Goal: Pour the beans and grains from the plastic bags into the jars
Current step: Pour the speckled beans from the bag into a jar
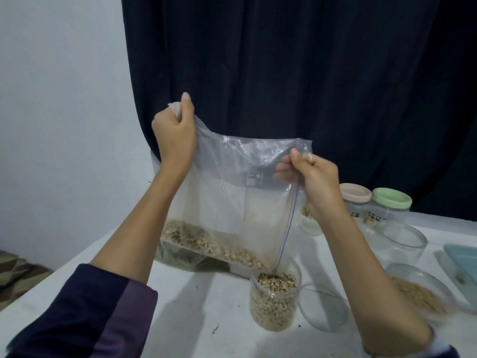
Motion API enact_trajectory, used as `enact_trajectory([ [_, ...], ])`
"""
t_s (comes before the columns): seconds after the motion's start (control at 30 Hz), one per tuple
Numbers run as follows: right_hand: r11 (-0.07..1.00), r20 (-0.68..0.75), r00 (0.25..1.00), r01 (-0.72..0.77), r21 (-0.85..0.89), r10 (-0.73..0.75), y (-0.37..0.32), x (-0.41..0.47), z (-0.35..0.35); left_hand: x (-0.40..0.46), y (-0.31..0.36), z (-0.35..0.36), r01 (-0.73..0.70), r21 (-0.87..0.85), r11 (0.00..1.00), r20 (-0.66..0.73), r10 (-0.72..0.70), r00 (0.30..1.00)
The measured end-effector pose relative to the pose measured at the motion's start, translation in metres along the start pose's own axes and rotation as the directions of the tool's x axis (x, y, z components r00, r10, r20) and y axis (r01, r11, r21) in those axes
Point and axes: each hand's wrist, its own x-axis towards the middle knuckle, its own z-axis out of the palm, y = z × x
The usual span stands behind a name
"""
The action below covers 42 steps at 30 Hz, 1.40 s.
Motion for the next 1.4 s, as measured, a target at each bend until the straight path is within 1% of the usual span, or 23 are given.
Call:
enact_trajectory([
  [0.1,1.0,-0.079,0.997,0.002,0.03,0.001,0.004,-0.001,0.0,0.0,-0.001,-0.002,-0.012,0.006,1.0,0.005,0.012,1.0],
  [0.2,0.999,-0.037,0.999,-0.02,0.025,0.021,0.003,-0.004,0.003,0.0,0.001,-0.004,-0.017,0.011,1.0,0.004,0.017,1.0],
  [0.3,0.999,-0.099,0.995,-0.01,0.046,0.015,0.004,-0.004,0.005,0.001,0.004,-0.005,-0.025,0.006,1.0,0.0,0.025,1.0],
  [0.37,0.999,-0.052,0.998,-0.023,0.024,0.024,0.004,-0.005,0.007,0.001,0.005,-0.006,-0.033,0.005,0.999,0.008,0.033,0.999],
  [0.43,0.999,0.007,0.999,-0.041,0.002,0.041,0.004,-0.006,0.01,0.0,0.005,-0.007,-0.015,0.018,1.0,0.045,0.014,0.999],
  [0.53,0.998,-0.092,0.994,-0.059,0.029,0.062,0.005,-0.003,0.007,-0.001,0.001,-0.016,0.08,-0.03,0.996,0.176,-0.074,0.982],
  [0.6,0.996,-0.128,0.989,-0.07,0.049,0.076,0.005,-0.002,0.004,-0.002,-0.002,-0.025,0.13,-0.066,0.989,0.3,-0.105,0.948],
  [0.67,0.996,-0.124,0.988,-0.081,0.048,0.086,0.006,-0.002,0.003,-0.004,-0.002,-0.034,0.154,-0.043,0.987,0.427,-0.121,0.896],
  [0.73,0.994,-0.119,0.988,-0.093,0.057,0.099,0.008,-0.002,0.003,-0.004,-0.002,-0.041,0.153,0.011,0.988,0.534,-0.135,0.834],
  [0.77,0.993,-0.116,0.988,-0.099,0.067,0.106,0.008,-0.002,0.003,-0.004,-0.002,-0.045,0.135,0.079,0.988,0.572,-0.156,0.805],
  [0.83,0.99,-0.116,0.985,-0.115,0.08,0.124,0.01,-0.001,0.003,0.0,-0.006,-0.051,0.048,0.297,0.954,0.628,-0.233,0.742],
  [0.87,0.989,-0.12,0.984,-0.125,0.083,0.135,0.011,0.0,0.002,0.003,-0.01,-0.054,-0.021,0.41,0.912,0.653,-0.277,0.705],
  [0.9,0.987,-0.122,0.982,-0.136,0.087,0.146,0.013,0.0,0.001,0.004,-0.015,-0.058,-0.097,0.478,0.873,0.678,-0.296,0.673],
  [0.93,0.985,-0.121,0.981,-0.142,0.094,0.152,0.014,0.001,0.0,0.004,-0.021,-0.061,-0.148,0.502,0.852,0.693,-0.294,0.659],
  [1.0,0.985,-0.109,0.982,-0.142,0.101,0.153,0.014,0.001,-0.002,0.001,-0.026,-0.066,-0.162,0.464,0.871,0.691,-0.242,0.681],
  [1.03,0.985,-0.105,0.983,-0.142,0.096,0.152,0.014,0.001,-0.003,-0.001,-0.029,-0.067,-0.115,0.412,0.904,0.67,-0.215,0.711],
  [1.1,0.987,-0.106,0.983,-0.14,0.084,0.149,0.013,-0.001,-0.005,-0.009,-0.03,-0.068,0.045,0.291,0.956,0.57,-0.211,0.794],
  [1.17,0.987,-0.107,0.984,-0.138,0.079,0.146,0.013,-0.002,-0.006,-0.017,-0.031,-0.067,0.216,0.194,0.957,0.447,-0.282,0.849],
  [1.2,0.987,-0.107,0.984,-0.137,0.078,0.145,0.012,-0.002,-0.007,-0.019,-0.034,-0.067,0.303,0.147,0.942,0.399,-0.337,0.853],
  [1.27,0.988,-0.105,0.984,-0.136,0.075,0.143,0.011,-0.004,-0.007,-0.024,-0.038,-0.068,0.449,0.084,0.889,0.339,-0.449,0.826],
  [1.3,0.988,-0.102,0.985,-0.135,0.072,0.142,0.011,-0.005,-0.007,-0.026,-0.041,-0.068,0.472,0.088,0.877,0.317,-0.474,0.821],
  [1.33,0.988,-0.1,0.985,-0.137,0.069,0.143,0.011,-0.005,-0.007,-0.028,-0.044,-0.067,0.463,0.096,0.881,0.295,-0.469,0.833],
  [1.4,0.988,-0.103,0.984,-0.136,0.069,0.143,0.01,-0.007,-0.007,-0.032,-0.047,-0.066,0.384,0.089,0.919,0.253,-0.394,0.884],
])
